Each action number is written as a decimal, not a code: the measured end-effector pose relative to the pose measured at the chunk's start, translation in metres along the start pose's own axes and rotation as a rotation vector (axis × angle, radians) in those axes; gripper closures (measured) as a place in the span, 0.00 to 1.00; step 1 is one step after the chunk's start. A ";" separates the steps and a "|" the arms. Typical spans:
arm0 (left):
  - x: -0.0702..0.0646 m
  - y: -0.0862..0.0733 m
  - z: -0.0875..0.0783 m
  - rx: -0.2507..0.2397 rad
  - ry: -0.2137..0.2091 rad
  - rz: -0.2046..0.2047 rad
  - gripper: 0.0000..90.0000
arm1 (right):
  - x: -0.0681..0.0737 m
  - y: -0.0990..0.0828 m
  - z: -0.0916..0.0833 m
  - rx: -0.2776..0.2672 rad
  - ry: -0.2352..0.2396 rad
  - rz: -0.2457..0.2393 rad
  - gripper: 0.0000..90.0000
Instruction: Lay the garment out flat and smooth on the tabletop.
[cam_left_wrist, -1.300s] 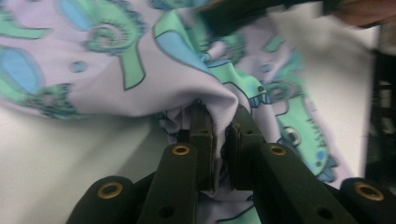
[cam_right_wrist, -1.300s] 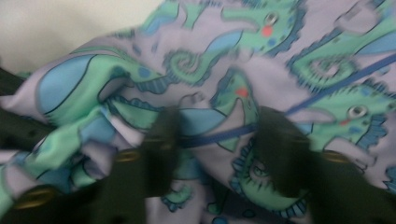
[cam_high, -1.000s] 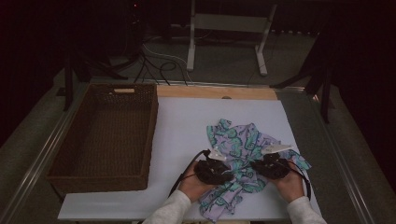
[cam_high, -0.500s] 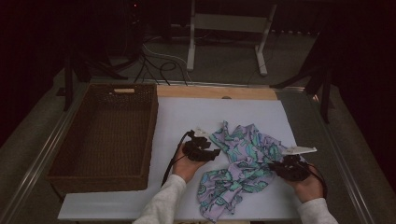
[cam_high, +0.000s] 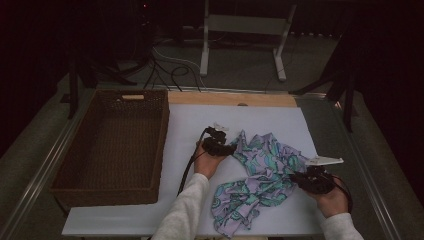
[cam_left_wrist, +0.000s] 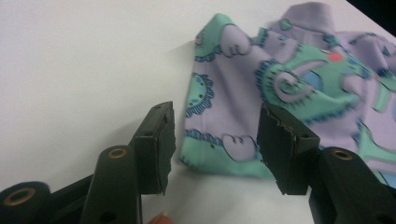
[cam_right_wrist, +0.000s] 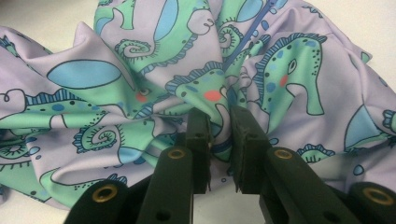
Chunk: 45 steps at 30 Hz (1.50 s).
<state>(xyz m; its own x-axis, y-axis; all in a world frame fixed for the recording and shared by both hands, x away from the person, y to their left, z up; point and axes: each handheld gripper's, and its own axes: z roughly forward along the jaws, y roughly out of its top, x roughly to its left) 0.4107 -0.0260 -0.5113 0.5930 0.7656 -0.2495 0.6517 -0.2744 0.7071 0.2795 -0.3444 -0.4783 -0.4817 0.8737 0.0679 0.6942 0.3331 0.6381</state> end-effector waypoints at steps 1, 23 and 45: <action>0.001 0.000 0.003 0.006 0.016 -0.008 0.51 | 0.000 0.000 0.000 0.001 0.005 -0.001 0.87; 0.005 -0.001 -0.012 0.144 0.328 0.157 0.99 | 0.011 0.006 0.004 -0.053 0.051 -0.025 0.62; 0.054 -0.028 -0.065 0.058 0.380 0.023 0.75 | 0.001 0.008 -0.004 -0.140 -0.005 0.045 0.43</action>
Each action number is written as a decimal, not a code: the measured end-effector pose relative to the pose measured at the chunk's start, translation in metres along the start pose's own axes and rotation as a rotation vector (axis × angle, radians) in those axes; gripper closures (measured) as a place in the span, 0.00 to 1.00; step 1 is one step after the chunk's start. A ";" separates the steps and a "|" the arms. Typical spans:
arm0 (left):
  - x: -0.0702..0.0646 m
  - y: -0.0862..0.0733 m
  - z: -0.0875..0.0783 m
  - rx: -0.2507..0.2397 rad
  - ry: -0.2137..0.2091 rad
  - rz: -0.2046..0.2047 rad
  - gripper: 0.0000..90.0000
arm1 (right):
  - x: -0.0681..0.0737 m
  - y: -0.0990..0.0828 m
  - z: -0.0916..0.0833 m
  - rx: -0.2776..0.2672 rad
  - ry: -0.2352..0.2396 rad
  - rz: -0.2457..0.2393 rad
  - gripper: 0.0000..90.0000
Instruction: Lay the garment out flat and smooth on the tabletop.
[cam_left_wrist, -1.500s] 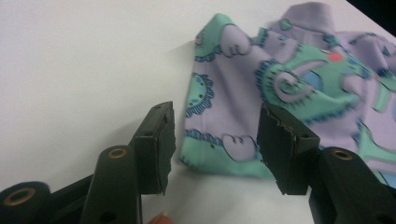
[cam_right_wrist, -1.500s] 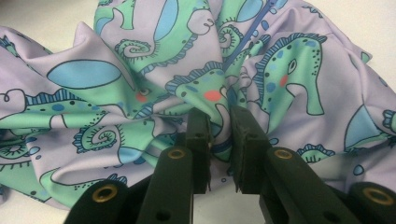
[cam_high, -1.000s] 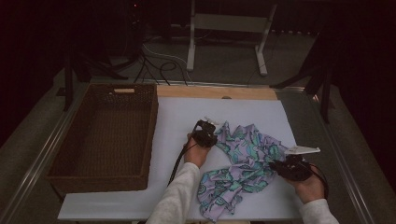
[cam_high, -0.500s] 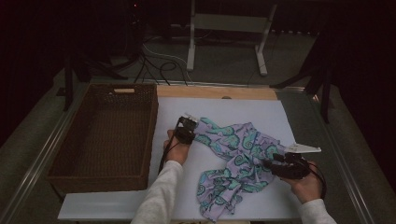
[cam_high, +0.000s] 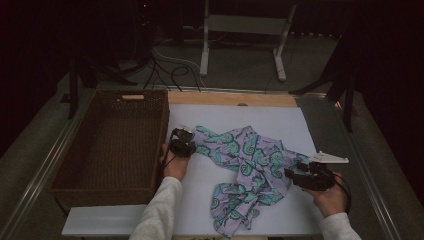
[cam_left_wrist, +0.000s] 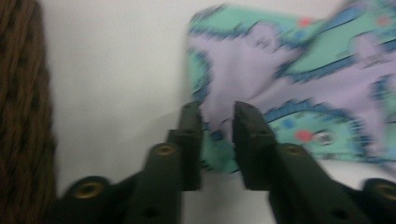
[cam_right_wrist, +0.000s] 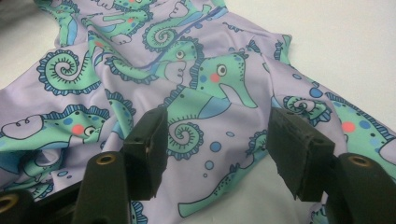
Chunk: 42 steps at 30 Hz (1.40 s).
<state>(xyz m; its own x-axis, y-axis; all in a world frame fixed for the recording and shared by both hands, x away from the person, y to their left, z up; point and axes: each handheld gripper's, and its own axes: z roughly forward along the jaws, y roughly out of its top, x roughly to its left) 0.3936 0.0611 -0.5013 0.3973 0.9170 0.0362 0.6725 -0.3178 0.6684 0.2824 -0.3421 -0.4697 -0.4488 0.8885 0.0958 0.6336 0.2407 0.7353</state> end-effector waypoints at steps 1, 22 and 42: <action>-0.002 0.002 -0.001 -0.019 -0.022 0.002 0.71 | 0.000 0.000 0.000 -0.001 -0.004 0.004 0.42; -0.075 -0.002 -0.008 -0.023 -0.454 0.118 0.49 | -0.060 -0.020 -0.018 -0.012 -0.137 0.154 0.41; -0.128 -0.024 -0.035 0.042 -0.549 0.218 0.45 | -0.061 -0.028 -0.005 0.086 -0.125 0.098 0.51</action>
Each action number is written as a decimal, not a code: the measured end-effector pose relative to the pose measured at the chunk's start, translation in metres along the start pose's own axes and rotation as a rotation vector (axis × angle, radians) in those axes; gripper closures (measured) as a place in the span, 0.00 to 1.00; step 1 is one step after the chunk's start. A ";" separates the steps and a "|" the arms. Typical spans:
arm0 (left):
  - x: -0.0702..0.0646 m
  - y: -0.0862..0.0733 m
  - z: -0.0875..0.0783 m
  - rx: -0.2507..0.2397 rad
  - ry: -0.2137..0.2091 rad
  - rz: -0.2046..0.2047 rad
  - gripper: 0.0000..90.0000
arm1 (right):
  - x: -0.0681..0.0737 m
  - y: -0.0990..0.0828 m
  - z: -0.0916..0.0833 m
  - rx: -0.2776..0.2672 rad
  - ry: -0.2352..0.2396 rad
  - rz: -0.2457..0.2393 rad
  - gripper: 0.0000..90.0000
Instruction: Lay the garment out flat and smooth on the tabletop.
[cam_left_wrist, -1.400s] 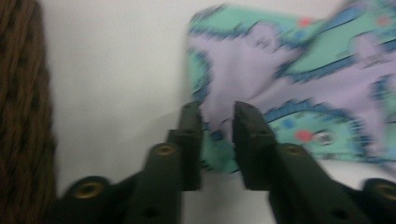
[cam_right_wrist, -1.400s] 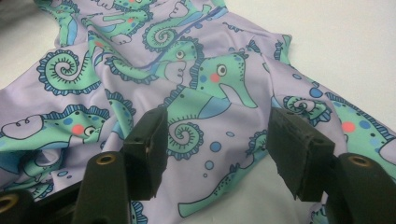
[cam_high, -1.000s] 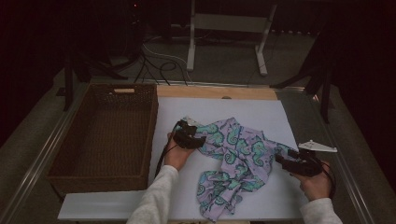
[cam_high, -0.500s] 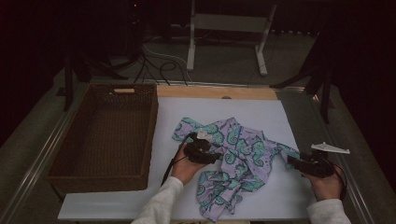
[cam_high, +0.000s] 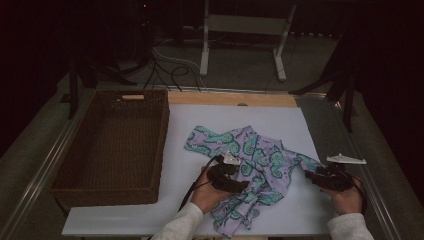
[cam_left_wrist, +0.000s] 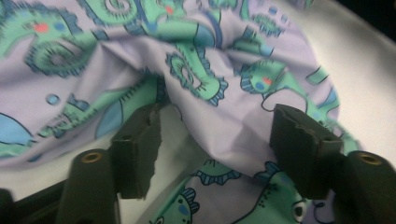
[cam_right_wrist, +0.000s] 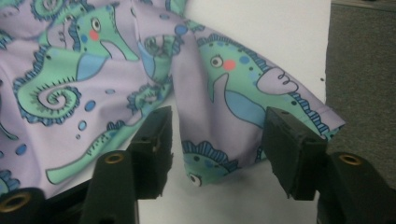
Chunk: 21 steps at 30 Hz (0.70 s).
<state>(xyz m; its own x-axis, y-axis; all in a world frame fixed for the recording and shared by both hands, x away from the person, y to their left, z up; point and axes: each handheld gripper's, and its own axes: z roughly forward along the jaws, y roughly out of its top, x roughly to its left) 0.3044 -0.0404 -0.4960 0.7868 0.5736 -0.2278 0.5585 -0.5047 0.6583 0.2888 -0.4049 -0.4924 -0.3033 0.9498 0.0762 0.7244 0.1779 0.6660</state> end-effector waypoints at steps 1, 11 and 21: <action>0.000 0.000 0.000 0.000 0.000 0.000 0.57 | 0.000 0.000 0.001 0.004 -0.006 -0.003 0.53; 0.034 -0.001 -0.015 -0.023 0.141 -0.050 0.99 | -0.003 -0.001 -0.001 0.001 -0.034 0.002 0.61; 0.068 -0.006 -0.031 -0.025 0.265 -0.122 0.99 | -0.002 0.000 -0.001 -0.002 -0.045 0.005 0.55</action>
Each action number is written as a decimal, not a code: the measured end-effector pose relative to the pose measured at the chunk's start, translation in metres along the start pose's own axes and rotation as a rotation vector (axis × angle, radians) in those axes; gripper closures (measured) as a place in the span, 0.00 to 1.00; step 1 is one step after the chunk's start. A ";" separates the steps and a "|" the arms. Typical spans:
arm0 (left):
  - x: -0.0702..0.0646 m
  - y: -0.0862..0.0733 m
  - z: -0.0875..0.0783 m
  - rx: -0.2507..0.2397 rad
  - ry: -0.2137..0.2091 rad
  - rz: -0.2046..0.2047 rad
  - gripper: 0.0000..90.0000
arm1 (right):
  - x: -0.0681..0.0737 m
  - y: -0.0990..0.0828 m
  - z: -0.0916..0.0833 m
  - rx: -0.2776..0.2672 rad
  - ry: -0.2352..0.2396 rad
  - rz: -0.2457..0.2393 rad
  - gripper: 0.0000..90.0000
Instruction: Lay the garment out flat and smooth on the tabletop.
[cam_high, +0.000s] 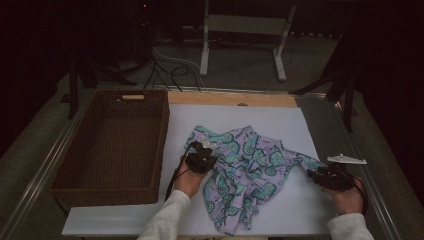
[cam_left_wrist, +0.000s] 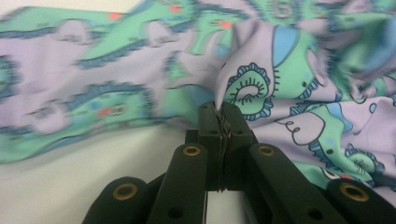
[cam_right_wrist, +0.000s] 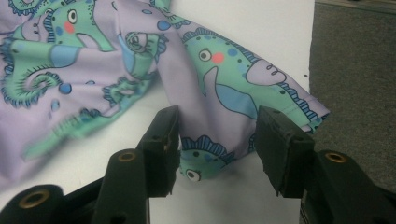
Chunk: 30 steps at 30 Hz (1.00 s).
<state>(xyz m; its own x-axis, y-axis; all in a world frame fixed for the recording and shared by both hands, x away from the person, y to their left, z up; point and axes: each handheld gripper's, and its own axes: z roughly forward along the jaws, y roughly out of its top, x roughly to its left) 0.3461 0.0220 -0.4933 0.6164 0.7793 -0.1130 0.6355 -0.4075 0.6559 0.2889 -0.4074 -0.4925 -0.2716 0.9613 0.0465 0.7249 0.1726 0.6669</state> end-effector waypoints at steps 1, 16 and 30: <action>0.007 0.000 -0.002 0.001 0.020 -0.019 0.99 | 0.000 0.000 -0.001 -0.006 0.001 0.005 0.54; 0.021 -0.002 -0.016 -0.054 0.066 -0.115 0.67 | -0.007 0.003 -0.005 -0.065 -0.027 0.053 0.48; -0.082 0.020 0.004 -0.085 -0.185 0.163 0.45 | -0.004 0.004 -0.005 -0.083 -0.017 0.057 0.46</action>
<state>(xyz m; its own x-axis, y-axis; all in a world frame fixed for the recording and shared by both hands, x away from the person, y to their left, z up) 0.3098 -0.0522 -0.4734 0.7869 0.6030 -0.1308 0.4848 -0.4729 0.7358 0.2897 -0.4120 -0.4861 -0.2204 0.9726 0.0741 0.6838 0.0999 0.7228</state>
